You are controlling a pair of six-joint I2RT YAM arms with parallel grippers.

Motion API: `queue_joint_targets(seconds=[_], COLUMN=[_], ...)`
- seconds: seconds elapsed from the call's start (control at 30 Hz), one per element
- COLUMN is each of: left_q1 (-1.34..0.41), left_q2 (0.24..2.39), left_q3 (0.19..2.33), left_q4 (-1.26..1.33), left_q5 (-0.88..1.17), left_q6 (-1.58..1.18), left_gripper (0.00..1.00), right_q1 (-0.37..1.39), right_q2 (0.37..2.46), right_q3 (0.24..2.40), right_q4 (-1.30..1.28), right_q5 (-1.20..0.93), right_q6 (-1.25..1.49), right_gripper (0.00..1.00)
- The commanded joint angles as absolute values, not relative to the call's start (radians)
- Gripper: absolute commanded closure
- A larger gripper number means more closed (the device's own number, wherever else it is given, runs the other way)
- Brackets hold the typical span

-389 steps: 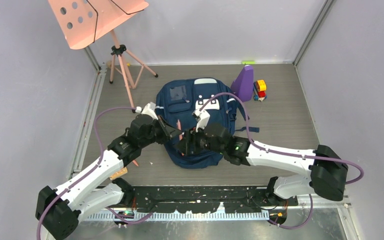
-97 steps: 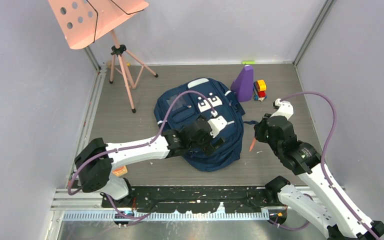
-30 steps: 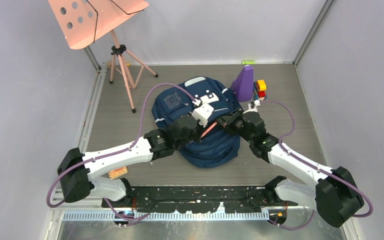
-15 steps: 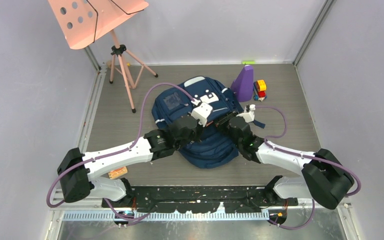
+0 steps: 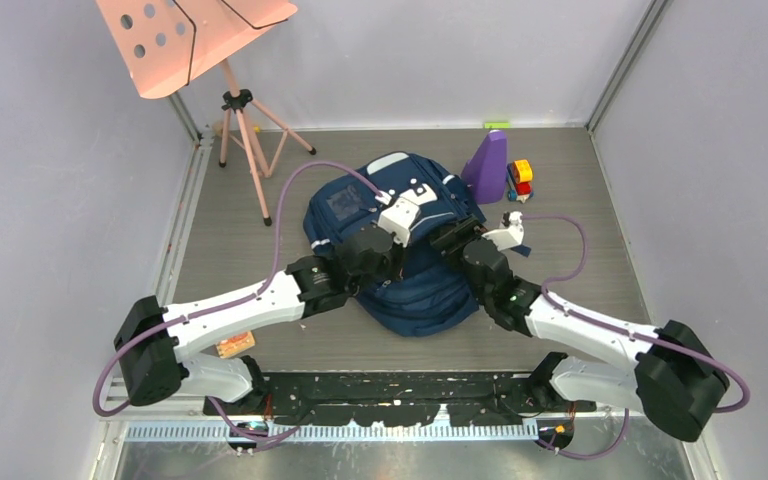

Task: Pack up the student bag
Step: Place the stationery in the student bag.

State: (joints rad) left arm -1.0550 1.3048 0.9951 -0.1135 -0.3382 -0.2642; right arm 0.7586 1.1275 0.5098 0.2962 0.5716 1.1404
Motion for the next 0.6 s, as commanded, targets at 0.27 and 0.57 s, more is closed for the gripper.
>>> queue_joint_targets(seconds=[0.27,0.57], left_q1=[-1.002,-0.958], left_q2=[1.313,1.29], left_q3=[1.021,1.023], left_q4=[-0.14,-0.257], left_q5=[-0.291,-0.26], left_q6=[-0.373,-0.411], left_gripper=[1.0,0.23], right_q1=[0.758,0.756], right_q2=[0.824,0.378], right_q3=[0.443,0.34], right_q4=[0.156,-0.157], right_q5=[0.714,0.811], right_q6=[1.041,0.87], right_gripper=[0.26,0.19])
